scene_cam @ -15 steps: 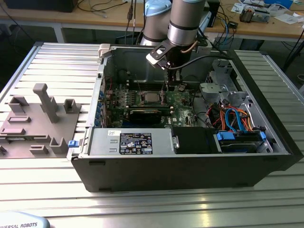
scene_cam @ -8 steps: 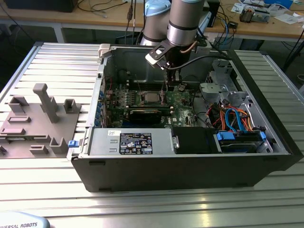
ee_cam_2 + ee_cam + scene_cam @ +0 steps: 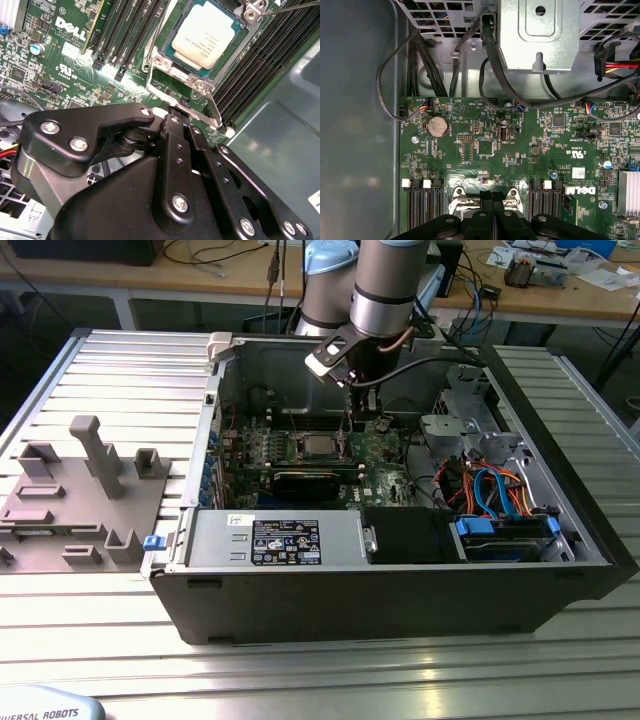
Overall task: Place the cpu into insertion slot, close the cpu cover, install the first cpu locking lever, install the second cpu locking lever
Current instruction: 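Close the cpu cover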
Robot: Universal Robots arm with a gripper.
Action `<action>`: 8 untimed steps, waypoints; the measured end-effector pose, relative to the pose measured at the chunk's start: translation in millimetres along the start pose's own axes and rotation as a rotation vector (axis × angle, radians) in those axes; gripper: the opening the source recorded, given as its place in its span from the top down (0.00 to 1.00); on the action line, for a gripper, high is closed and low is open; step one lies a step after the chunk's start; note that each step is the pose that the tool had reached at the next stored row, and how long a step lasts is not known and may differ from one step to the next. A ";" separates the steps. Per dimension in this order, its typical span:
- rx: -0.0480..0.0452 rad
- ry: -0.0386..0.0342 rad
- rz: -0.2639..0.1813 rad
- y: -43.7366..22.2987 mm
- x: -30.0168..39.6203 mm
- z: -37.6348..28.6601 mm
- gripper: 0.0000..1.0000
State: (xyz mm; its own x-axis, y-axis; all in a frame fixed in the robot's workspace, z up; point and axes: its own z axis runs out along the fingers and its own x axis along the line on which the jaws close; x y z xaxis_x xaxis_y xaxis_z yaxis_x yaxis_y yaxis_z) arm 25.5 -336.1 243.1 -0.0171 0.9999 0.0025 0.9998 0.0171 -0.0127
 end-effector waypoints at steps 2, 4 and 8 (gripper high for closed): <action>0.0000 -0.0001 0.000 -0.7 0.0 0.3 0.89; 0.0000 -0.0001 0.000 -1.0 0.0 0.5 0.89; 0.0000 0.0000 0.000 -1.8 0.0 0.9 0.89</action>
State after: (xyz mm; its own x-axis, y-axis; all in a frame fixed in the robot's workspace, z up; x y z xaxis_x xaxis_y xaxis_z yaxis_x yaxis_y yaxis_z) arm 23.7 -336.1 242.2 -0.0172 0.9998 0.0025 0.9998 0.0173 -0.0127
